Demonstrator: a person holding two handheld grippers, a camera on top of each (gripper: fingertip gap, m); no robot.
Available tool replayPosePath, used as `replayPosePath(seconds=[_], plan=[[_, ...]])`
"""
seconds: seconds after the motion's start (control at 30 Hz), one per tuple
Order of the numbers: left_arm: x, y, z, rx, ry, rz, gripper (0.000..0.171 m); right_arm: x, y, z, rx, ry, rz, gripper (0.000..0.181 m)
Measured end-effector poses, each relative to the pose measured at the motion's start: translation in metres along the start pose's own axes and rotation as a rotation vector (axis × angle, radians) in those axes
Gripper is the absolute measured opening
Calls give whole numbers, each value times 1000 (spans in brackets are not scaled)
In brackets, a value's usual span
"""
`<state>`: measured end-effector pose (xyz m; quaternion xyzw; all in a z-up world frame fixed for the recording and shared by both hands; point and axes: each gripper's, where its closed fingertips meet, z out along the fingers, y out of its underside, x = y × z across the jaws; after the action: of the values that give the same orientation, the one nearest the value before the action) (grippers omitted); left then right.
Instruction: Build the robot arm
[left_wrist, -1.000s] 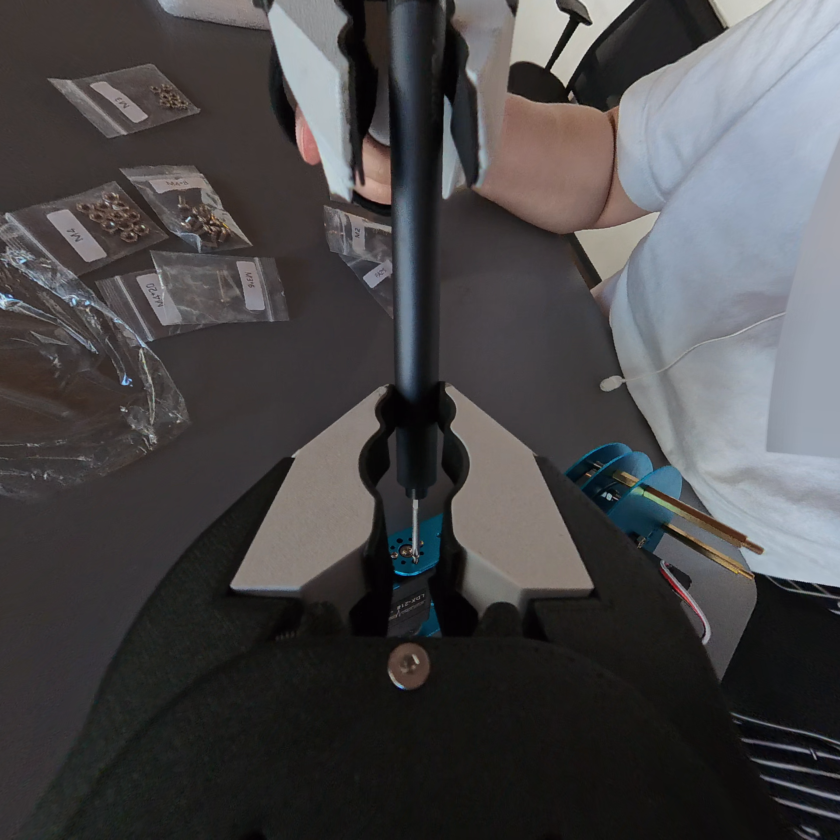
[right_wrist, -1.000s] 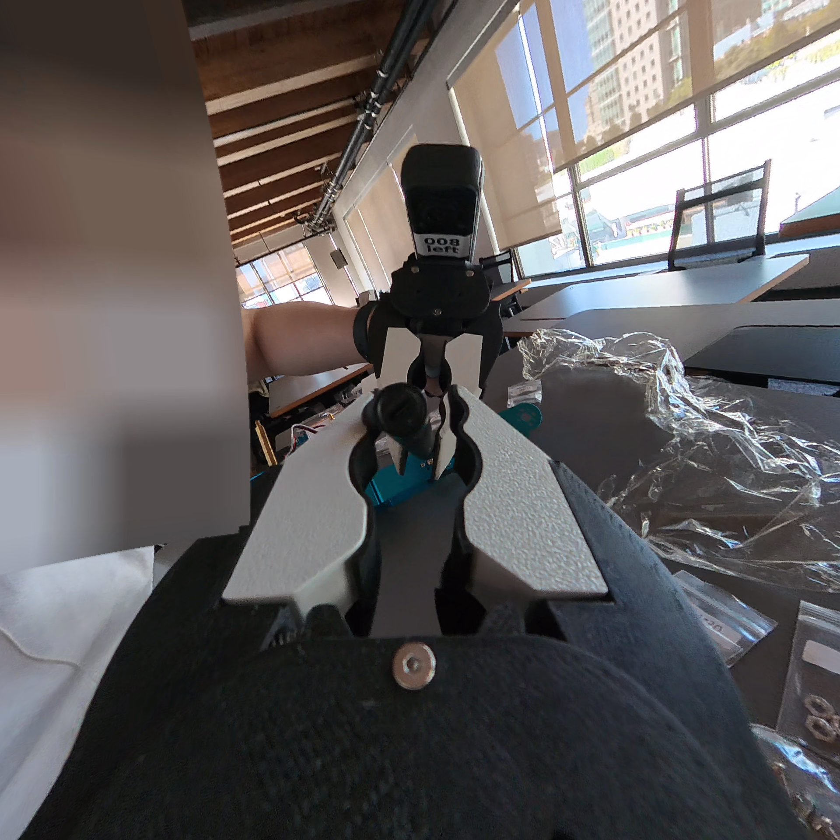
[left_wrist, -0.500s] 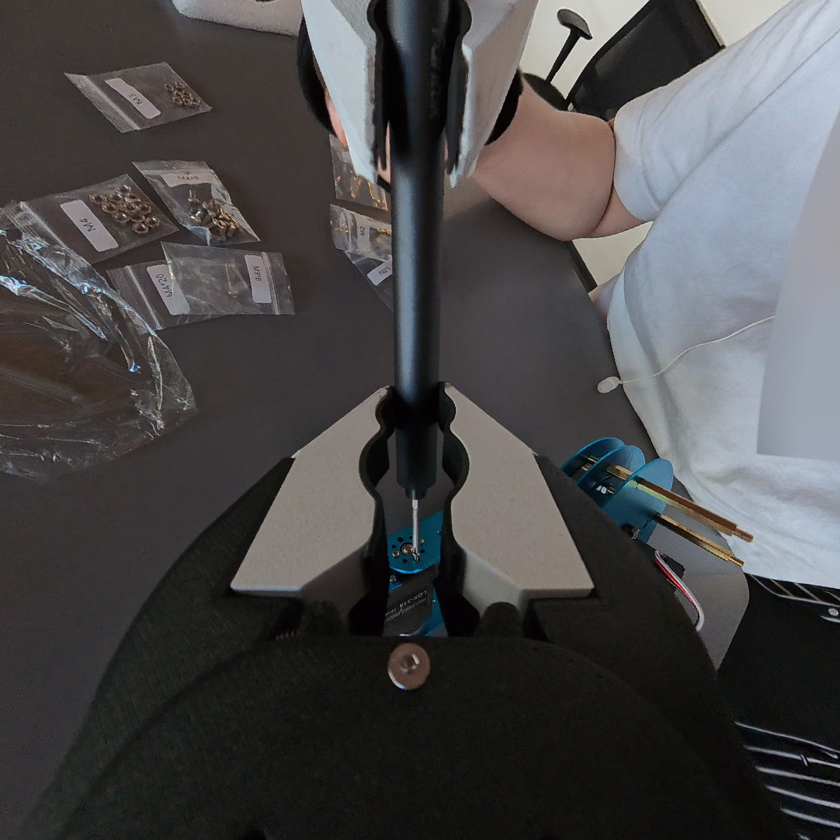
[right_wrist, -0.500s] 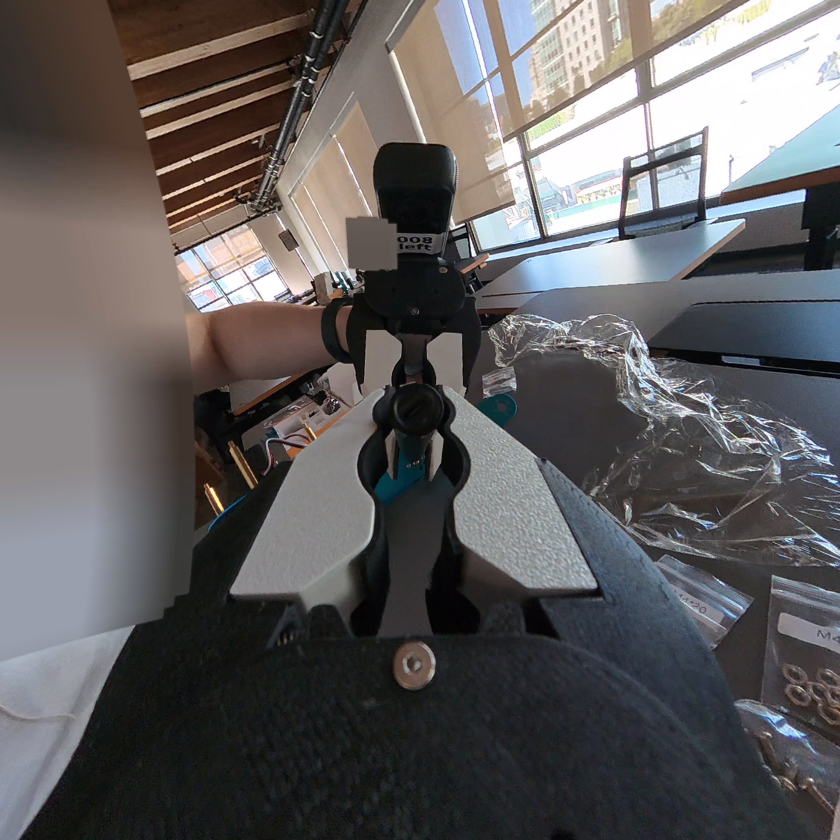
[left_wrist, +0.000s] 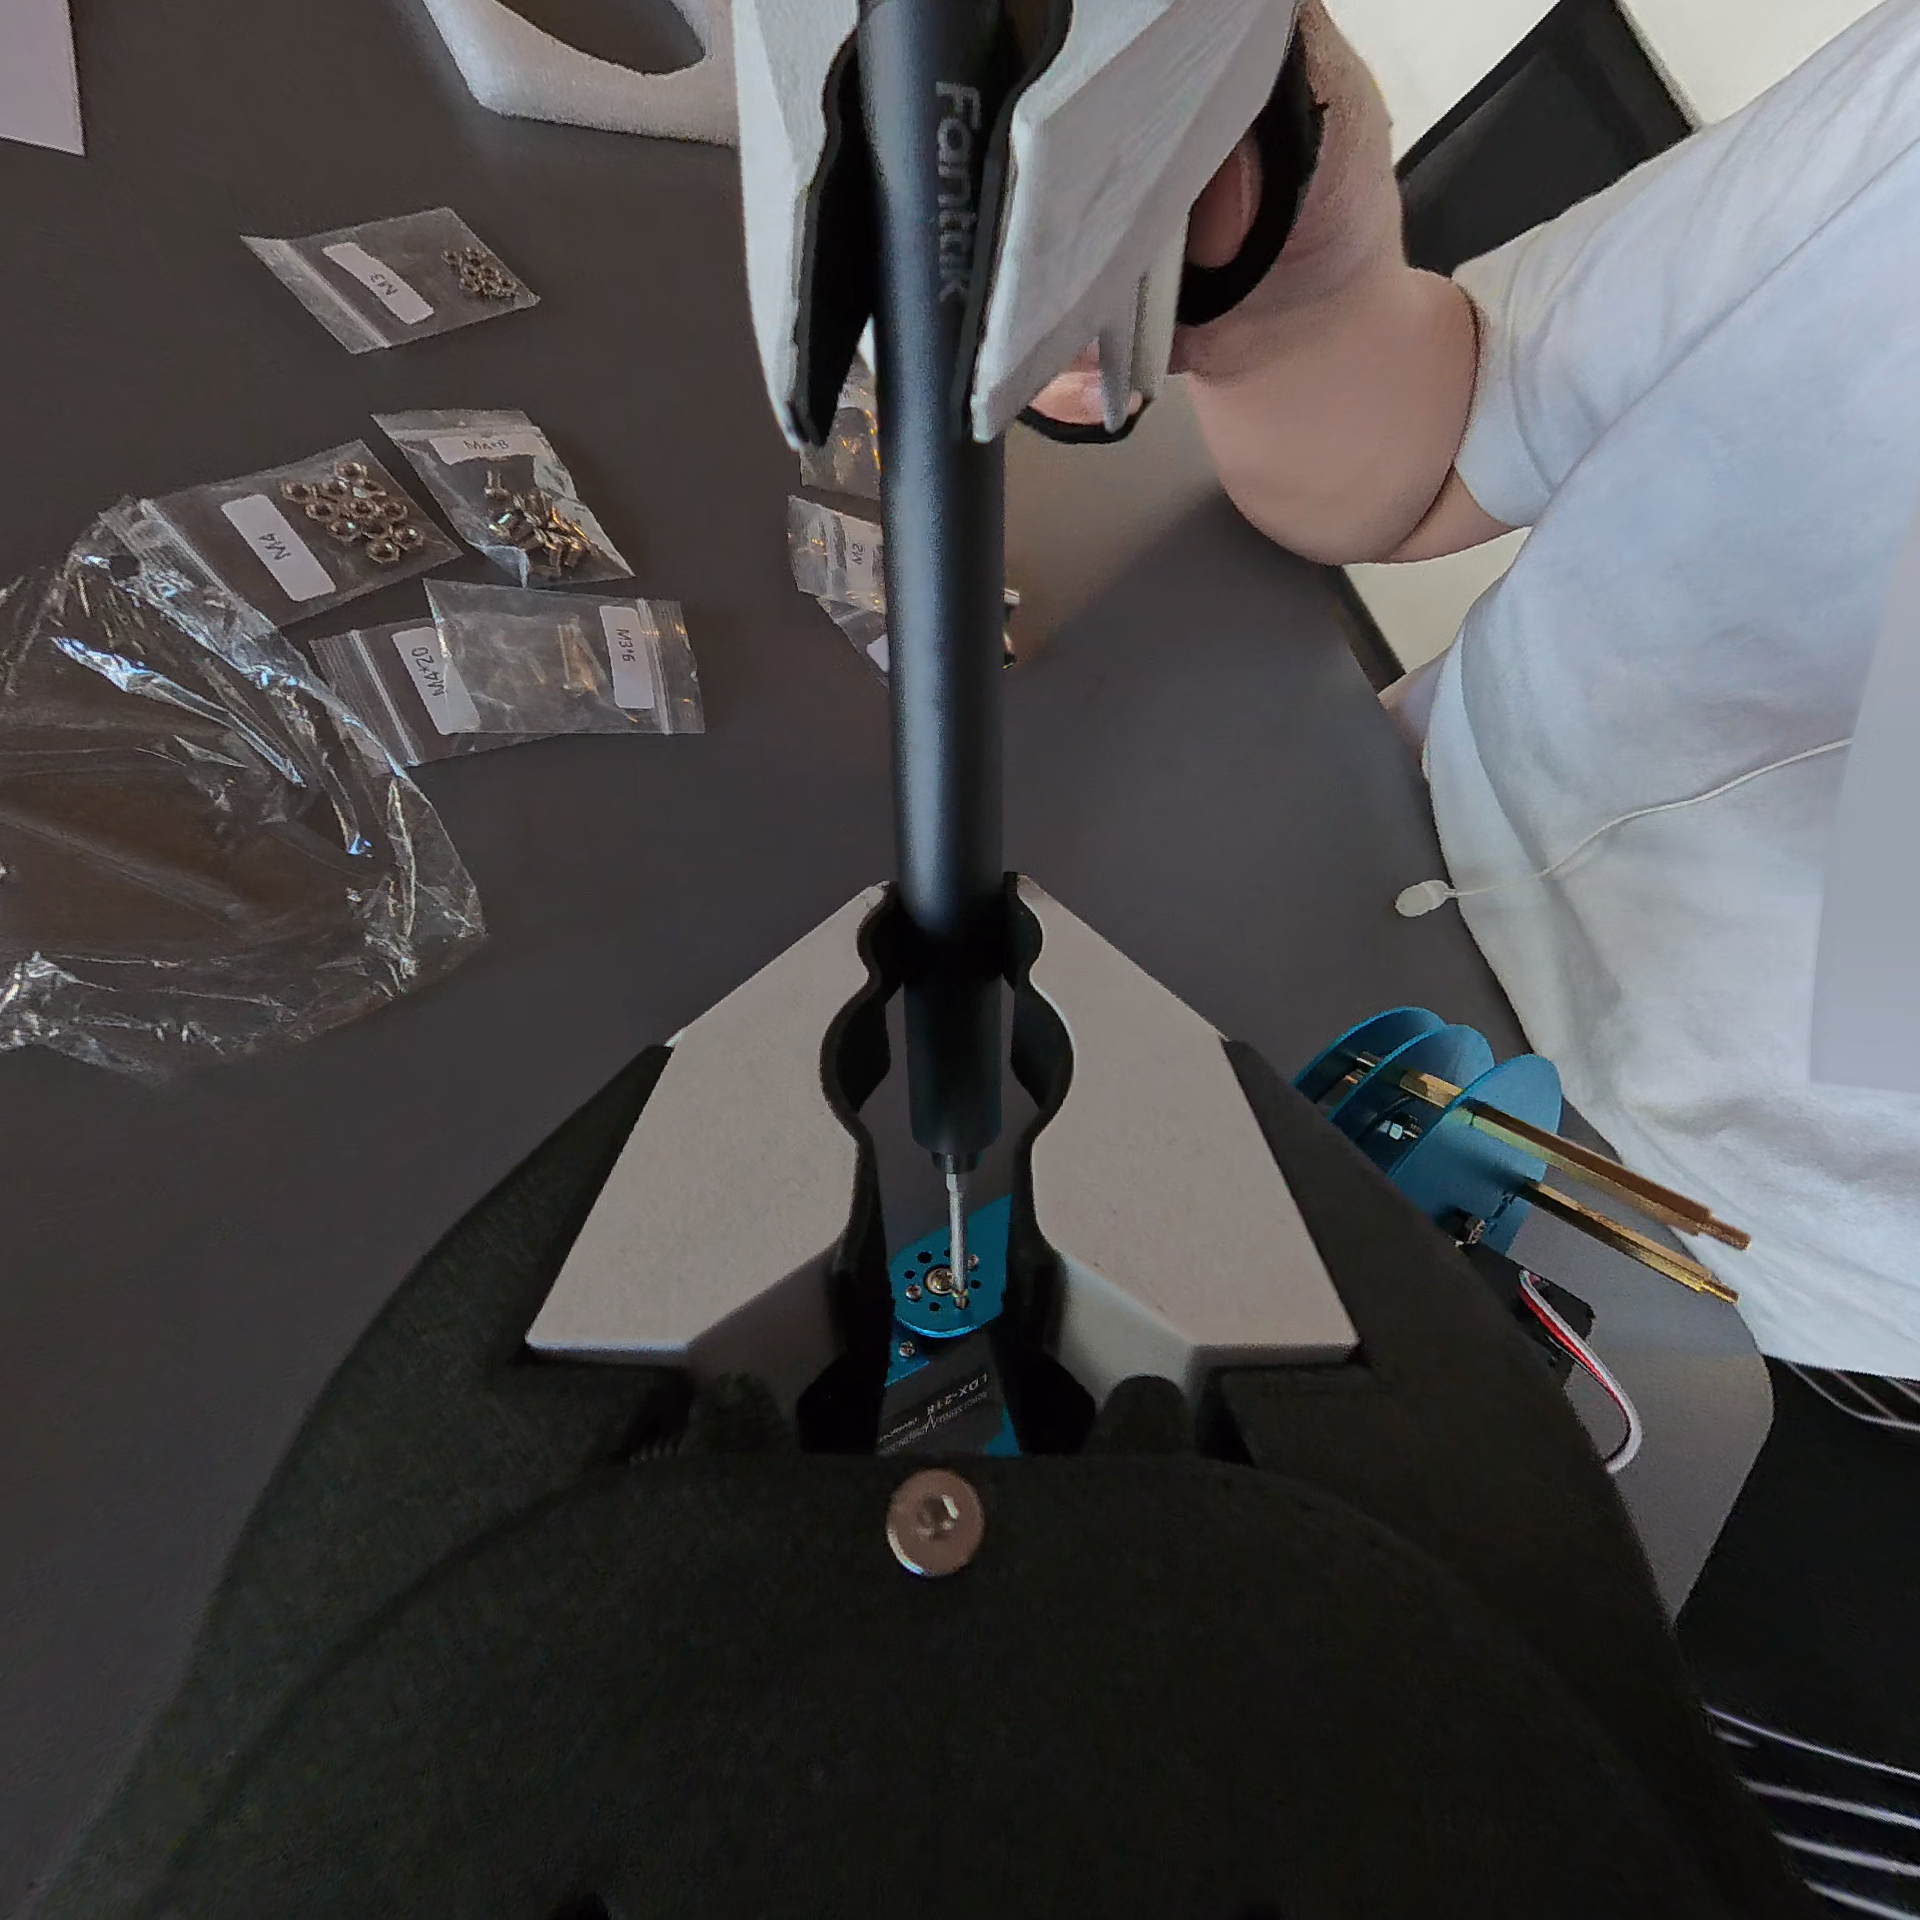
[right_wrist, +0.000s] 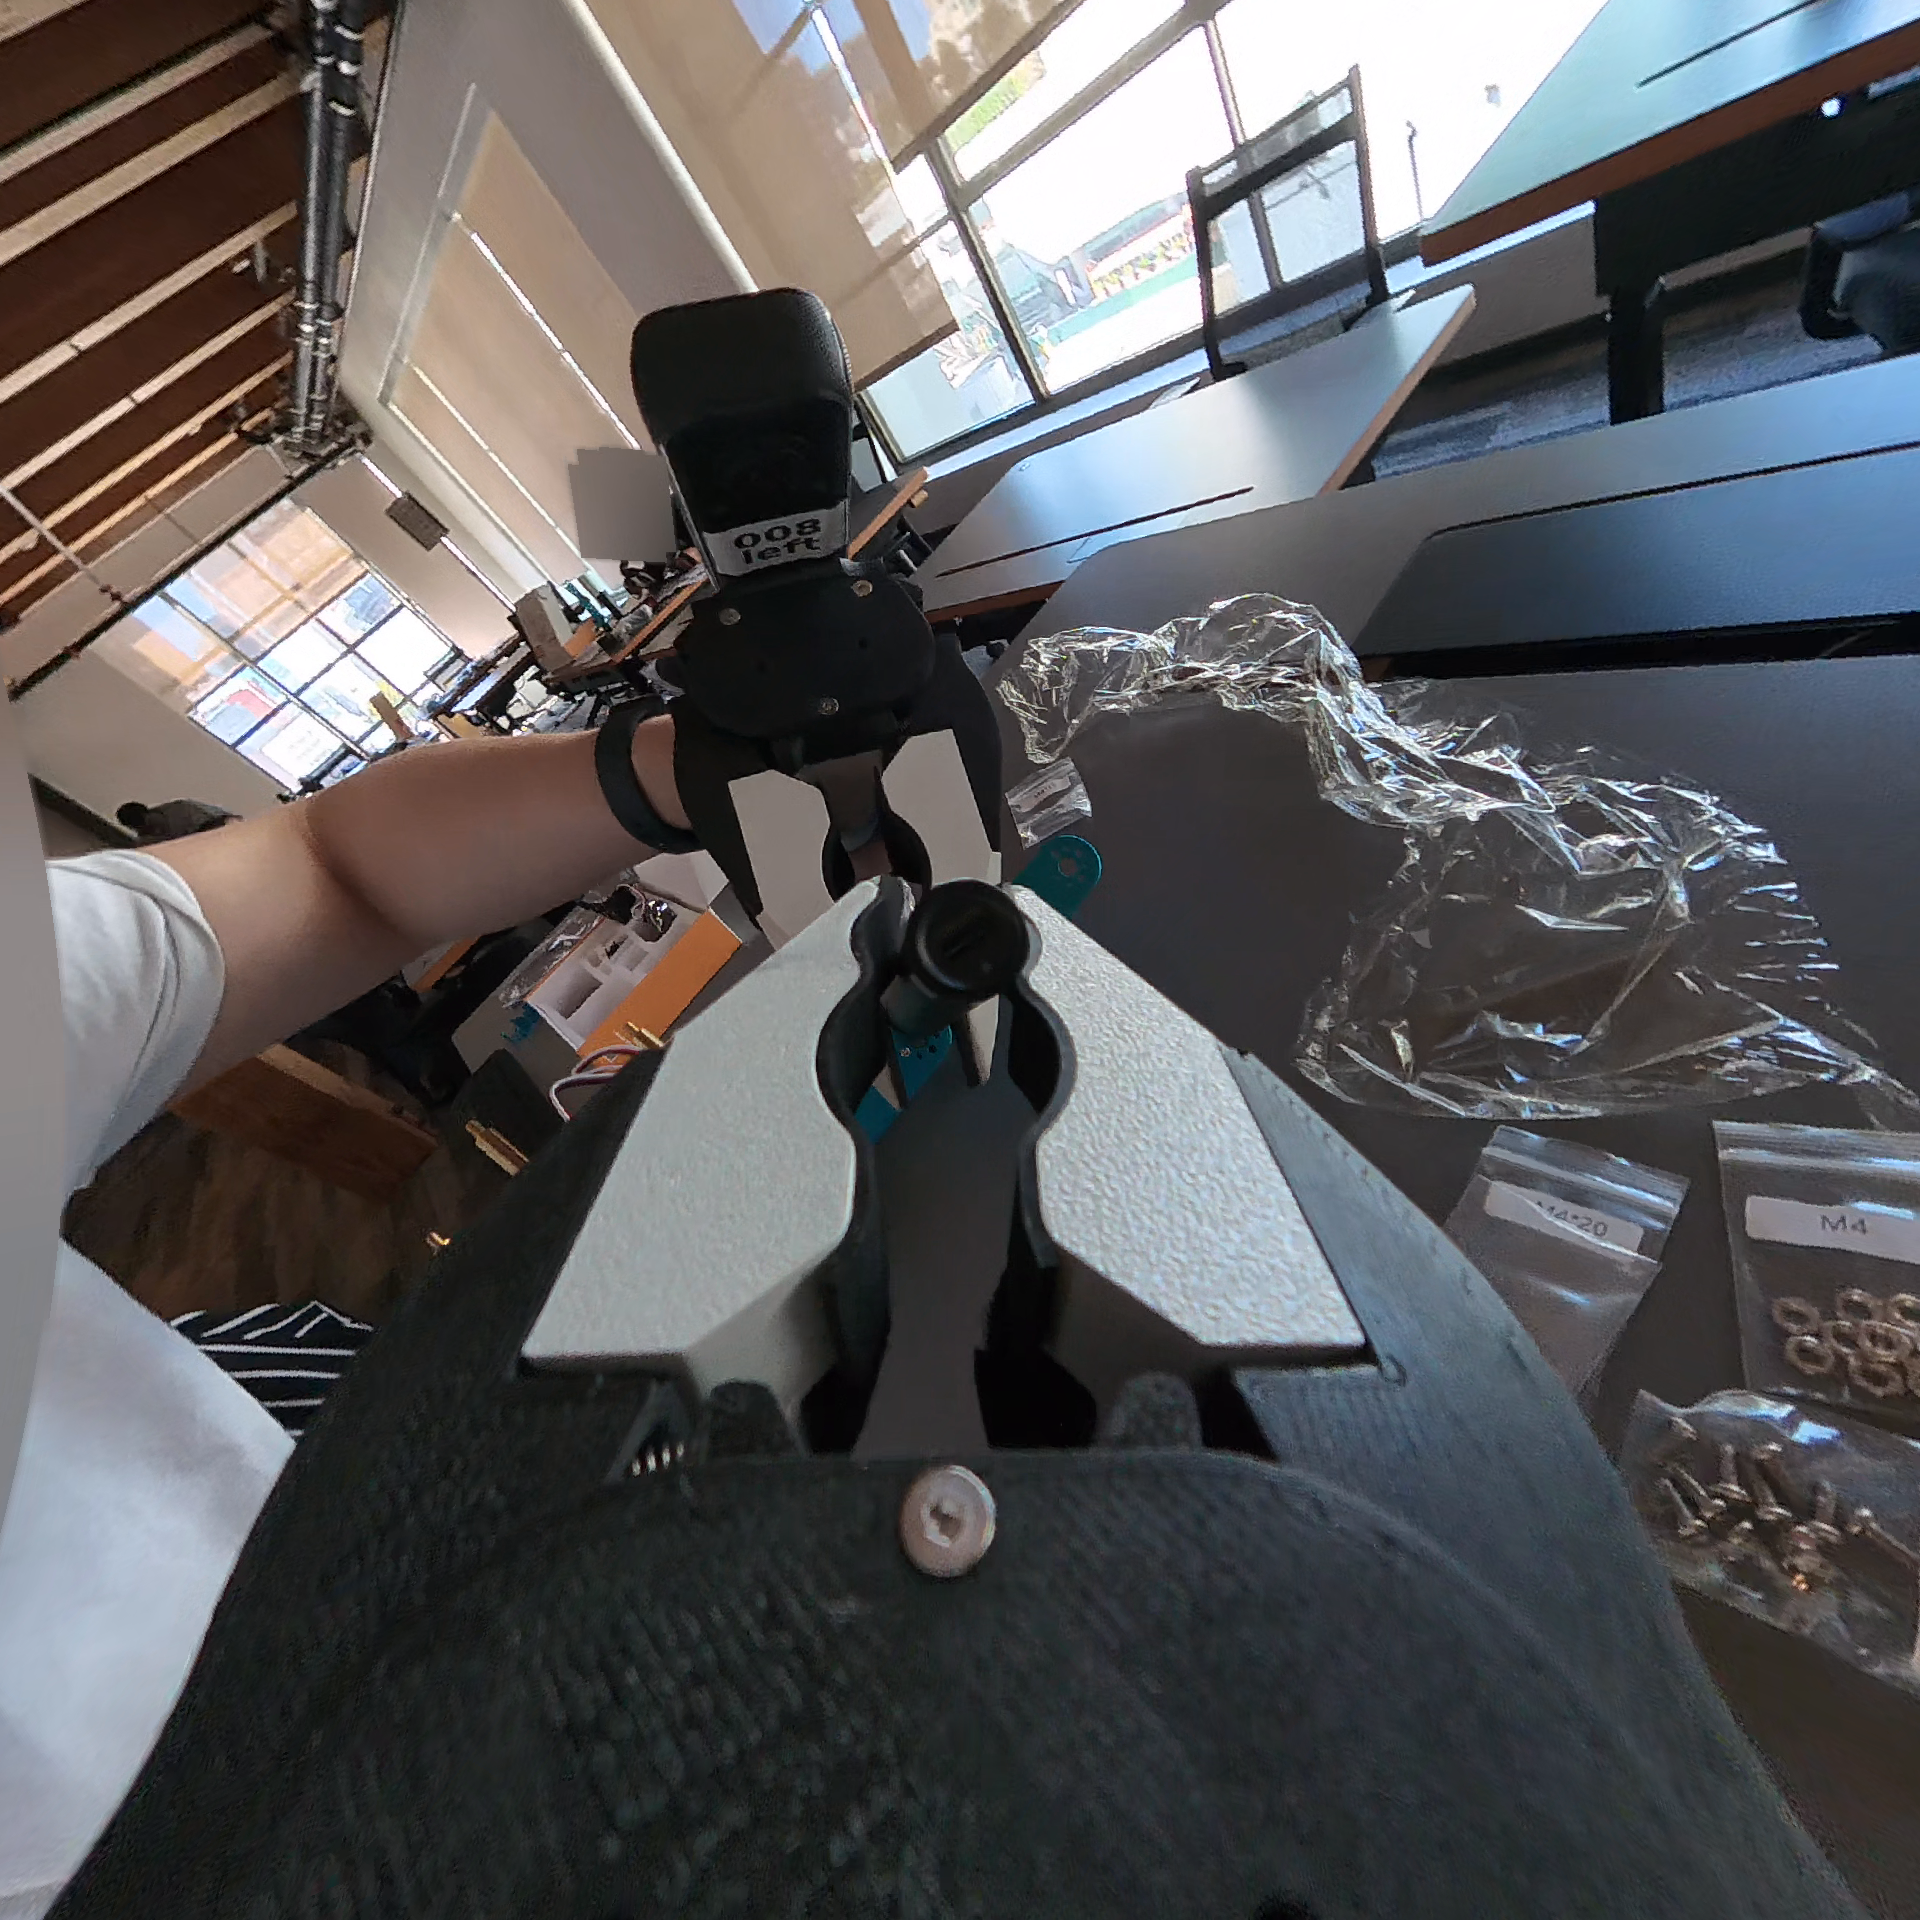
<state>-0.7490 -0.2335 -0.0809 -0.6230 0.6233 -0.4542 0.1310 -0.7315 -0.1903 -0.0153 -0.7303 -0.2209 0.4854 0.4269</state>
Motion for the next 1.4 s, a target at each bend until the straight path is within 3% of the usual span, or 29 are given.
replayPosePath(seconds=[0.27,0.37,0.57,0.73,1.0,1.3,1.4], plan=[[4,1,-3,33,51,-14,17,-8,-4,2,36,-181,-158,31],[3,4,-1,29,62,-25,17,-11,-3,1,41,-273,-176,24],[1,2,-4,74,80,-48,17,-14,7,4,32,-323,-229,32],[1,3,-5,90,84,-57,17,-9,4,4,67,-315,-209,17],[1,4,-8,83,73,-41,16,-8,3,10,-2,-227,-188,18],[4,1,-9,90,66,-33,23,-4,-1,17,-52,-37,-39,18],[1,3,-9,73,22,-2,16,-5,0,18,-43,4,-4,18]])
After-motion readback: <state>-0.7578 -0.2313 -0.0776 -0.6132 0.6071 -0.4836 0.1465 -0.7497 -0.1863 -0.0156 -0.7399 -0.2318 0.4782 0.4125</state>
